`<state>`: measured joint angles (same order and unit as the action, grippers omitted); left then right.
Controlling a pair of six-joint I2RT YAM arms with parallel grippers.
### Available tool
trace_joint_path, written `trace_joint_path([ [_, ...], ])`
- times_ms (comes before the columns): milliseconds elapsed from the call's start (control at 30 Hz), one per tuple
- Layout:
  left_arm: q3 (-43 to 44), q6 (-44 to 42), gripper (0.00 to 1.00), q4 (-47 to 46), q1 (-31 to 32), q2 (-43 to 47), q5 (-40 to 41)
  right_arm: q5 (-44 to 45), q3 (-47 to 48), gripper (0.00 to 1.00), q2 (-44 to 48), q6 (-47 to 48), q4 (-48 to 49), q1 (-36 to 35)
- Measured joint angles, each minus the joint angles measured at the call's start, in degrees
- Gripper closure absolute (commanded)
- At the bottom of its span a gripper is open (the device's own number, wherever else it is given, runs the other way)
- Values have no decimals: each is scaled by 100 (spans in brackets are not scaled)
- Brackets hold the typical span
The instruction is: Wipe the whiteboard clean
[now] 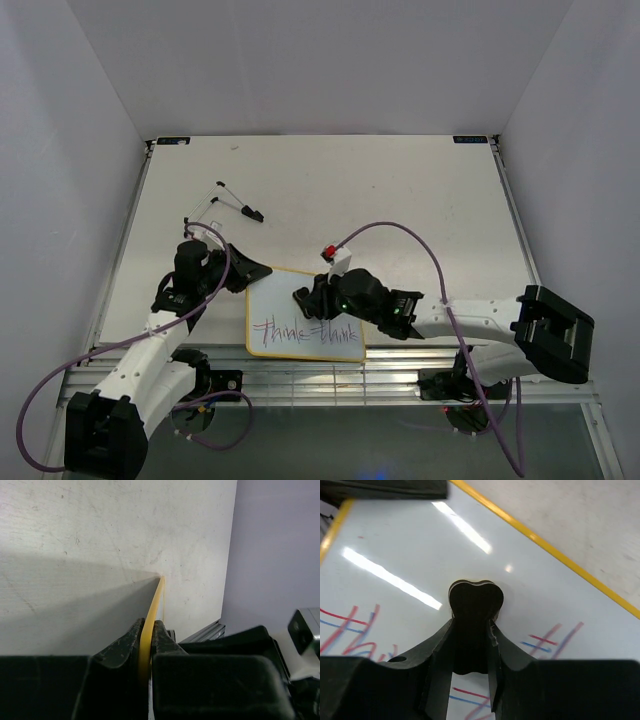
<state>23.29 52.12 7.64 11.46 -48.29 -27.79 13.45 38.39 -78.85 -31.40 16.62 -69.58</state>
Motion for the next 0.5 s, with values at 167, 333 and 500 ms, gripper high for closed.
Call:
trace_joint_path([
  [167, 11, -22, 100, -63, 0, -79, -33, -678, -1093, 66, 389, -197, 726, 922],
  [333, 66, -44, 100, -85, 0, -129, -26, -1130, -1491, 66, 420, -243, 1049, 1550],
  [500, 131, -101, 100, -35, 4, -129, 15, -1281, -1722, 66, 507, -243, 1086, 1878],
])
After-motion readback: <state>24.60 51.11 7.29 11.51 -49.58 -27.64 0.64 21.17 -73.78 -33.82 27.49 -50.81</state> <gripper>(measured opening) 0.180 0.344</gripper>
